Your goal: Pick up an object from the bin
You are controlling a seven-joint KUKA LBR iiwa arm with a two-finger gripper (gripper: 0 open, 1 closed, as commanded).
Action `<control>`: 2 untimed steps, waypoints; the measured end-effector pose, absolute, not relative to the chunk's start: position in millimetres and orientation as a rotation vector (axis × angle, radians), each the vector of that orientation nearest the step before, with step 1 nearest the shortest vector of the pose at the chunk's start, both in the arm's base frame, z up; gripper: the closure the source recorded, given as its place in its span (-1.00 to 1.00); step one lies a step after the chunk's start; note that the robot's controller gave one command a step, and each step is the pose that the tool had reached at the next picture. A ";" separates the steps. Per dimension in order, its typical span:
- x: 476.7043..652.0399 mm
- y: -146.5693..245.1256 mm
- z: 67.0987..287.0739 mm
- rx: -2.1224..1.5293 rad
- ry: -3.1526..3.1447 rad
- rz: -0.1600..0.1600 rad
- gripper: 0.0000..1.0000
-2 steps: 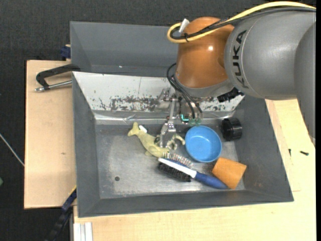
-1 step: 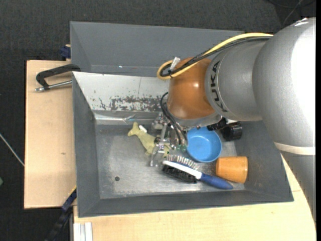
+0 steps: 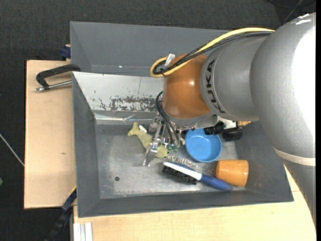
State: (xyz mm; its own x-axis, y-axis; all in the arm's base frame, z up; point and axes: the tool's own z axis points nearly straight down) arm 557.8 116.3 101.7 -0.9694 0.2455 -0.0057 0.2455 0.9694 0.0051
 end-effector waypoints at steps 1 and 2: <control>558.8 119.6 101.5 0.670 3.065 0.005 -1.00; 551.2 122.3 74.0 0.999 2.973 0.010 -1.00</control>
Offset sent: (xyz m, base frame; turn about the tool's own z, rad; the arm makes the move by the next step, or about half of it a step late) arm 0.0003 0.0020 -0.0009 0.1839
